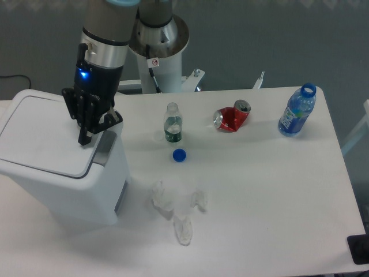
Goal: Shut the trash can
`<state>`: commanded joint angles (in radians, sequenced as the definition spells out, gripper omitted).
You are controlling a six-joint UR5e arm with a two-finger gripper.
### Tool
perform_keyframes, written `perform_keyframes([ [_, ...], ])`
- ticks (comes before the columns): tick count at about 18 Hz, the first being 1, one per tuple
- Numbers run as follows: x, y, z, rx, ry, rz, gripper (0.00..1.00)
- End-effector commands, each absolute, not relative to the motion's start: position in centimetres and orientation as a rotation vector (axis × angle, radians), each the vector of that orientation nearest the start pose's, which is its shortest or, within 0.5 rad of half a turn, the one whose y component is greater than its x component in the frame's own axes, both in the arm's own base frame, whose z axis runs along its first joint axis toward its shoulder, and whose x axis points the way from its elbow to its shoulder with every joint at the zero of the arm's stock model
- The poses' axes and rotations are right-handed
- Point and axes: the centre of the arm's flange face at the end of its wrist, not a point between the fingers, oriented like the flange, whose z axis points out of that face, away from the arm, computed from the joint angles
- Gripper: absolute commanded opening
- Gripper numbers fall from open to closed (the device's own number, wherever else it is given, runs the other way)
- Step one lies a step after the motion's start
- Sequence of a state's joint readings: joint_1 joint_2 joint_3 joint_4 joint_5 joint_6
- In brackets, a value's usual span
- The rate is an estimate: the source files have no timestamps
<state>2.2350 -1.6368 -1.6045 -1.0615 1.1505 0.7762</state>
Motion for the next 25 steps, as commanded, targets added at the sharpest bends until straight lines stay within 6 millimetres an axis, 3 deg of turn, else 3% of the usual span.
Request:
perform_keyframes([
  [14,-20.8,54.0,49.3,-2.564,0.245,-0.07,0.11],
  [17,-22.1,53.3,50.3,-2.554,0.214,-0.053,0.25],
  [21,-23.7,52.5,50.7,-2.551,0.175,-0.038,0.75],
  [23,-25.0,52.0,50.5,-2.554,0.143,-0.032,0.84],
  [24,-25.8,51.8,50.4,-2.556,0.129,-0.025,0.98],
  [25,-26.9,51.2,50.3,-2.558,0.101,-0.018,1.0],
])
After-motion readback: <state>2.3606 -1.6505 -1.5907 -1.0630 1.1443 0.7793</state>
